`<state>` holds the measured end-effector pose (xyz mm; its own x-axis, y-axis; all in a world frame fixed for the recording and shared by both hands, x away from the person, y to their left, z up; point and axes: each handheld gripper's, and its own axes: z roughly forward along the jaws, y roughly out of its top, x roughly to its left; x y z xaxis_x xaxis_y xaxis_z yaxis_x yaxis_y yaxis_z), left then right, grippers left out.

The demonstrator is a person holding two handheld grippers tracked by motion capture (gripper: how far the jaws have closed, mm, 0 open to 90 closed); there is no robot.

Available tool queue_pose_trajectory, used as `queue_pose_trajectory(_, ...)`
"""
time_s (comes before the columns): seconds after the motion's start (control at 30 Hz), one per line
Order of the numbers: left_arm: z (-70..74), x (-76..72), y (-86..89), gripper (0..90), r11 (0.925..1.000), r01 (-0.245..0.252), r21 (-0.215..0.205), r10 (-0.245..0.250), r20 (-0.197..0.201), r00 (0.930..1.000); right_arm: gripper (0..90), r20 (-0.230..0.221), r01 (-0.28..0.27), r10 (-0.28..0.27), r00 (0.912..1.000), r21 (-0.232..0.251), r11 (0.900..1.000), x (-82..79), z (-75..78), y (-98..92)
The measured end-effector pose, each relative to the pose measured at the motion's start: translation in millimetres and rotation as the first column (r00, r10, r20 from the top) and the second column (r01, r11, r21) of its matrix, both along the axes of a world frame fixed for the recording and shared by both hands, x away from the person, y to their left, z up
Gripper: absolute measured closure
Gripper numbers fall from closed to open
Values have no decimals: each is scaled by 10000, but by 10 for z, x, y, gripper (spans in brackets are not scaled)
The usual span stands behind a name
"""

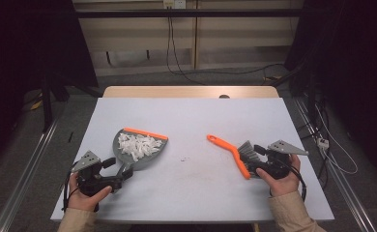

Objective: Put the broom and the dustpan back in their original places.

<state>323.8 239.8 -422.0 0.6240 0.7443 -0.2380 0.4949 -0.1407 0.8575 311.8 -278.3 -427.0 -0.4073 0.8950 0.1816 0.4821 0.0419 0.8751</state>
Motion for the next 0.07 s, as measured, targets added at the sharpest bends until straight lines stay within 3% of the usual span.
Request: queue_pose_trajectory(0.07, -6, 5, -3, 119, 10000, 46, 36, -46, 116, 9999, 291, 21, -175, 175, 9998, -160, 9997, -25, -11, 17)
